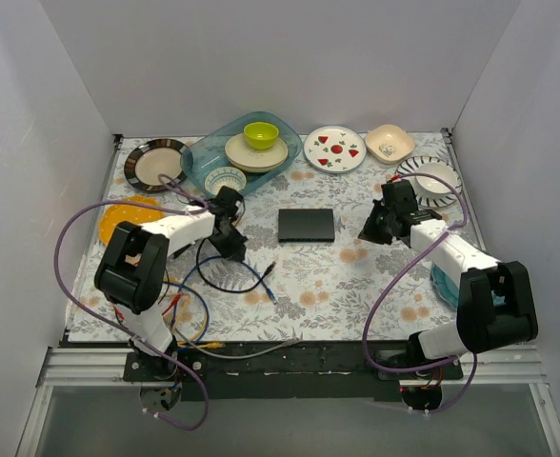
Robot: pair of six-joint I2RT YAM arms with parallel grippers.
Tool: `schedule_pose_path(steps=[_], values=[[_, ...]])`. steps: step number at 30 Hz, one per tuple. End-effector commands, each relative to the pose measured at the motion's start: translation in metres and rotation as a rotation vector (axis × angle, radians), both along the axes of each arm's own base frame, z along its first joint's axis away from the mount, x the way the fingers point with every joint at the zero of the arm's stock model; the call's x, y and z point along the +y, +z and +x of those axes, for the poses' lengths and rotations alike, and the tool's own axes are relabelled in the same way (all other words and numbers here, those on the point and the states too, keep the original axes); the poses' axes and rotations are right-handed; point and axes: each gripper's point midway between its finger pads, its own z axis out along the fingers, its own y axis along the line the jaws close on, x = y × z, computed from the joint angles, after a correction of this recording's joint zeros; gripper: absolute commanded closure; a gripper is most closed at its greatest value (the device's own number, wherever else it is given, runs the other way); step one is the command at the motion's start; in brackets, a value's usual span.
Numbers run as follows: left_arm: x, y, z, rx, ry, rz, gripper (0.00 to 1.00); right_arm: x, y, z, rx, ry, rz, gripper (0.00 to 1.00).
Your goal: Pull the plug from the switch port
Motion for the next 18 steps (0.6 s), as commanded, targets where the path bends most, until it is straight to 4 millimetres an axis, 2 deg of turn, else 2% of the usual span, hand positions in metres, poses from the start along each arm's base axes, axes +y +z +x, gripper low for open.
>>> schedule_pose_path(steps=[1, 2, 3, 5, 7, 10, 11, 13, 14, 15, 17, 18], values=[[0.118, -0.029, -0.095, 0.361, 0.269, 0.222, 1.0, 0.0, 0.006, 0.001, -0.033, 0.008, 0.001, 0.99], [0.124, -0.03, -0.101, 0.376, 0.298, 0.194, 1.0, 0.001, 0.004, 0.001, -0.026, 0.011, 0.003, 0.99], [0.128, -0.033, -0.117, 0.414, 0.312, 0.165, 1.0, 0.002, 0.004, 0.001, -0.024, 0.013, 0.004, 0.99], [0.135, -0.023, -0.107, 0.342, 0.347, 0.119, 1.0, 0.003, 0.003, 0.005, -0.023, 0.014, 0.004, 0.99], [0.132, -0.006, -0.082, 0.225, 0.307, 0.081, 1.0, 0.005, 0.008, 0.011, -0.039, 0.018, 0.009, 0.99], [0.112, 0.052, -0.021, -0.117, 0.22, -0.07, 1.0, 0.008, 0.014, 0.021, -0.055, 0.021, 0.011, 0.99], [0.107, 0.082, -0.006, -0.257, 0.198, -0.112, 1.0, 0.009, 0.018, 0.029, -0.062, 0.023, 0.009, 0.99], [0.093, 0.107, 0.025, -0.357, 0.136, -0.132, 1.0, 0.011, 0.019, 0.035, -0.054, 0.023, 0.008, 0.99], [0.083, 0.102, 0.032, -0.352, 0.104, -0.153, 1.0, 0.013, 0.019, 0.043, -0.055, 0.025, 0.011, 0.99], [0.066, 0.115, 0.049, -0.43, 0.06, -0.209, 1.0, 0.014, 0.018, 0.046, -0.05, 0.023, 0.016, 0.99], [0.039, 0.128, 0.062, -0.499, 0.012, -0.286, 1.0, 0.018, 0.009, 0.052, -0.027, 0.016, 0.039, 0.99], [0.018, 0.126, 0.071, -0.516, -0.026, -0.31, 1.0, 0.019, 0.009, 0.056, -0.024, 0.009, 0.051, 0.99]])
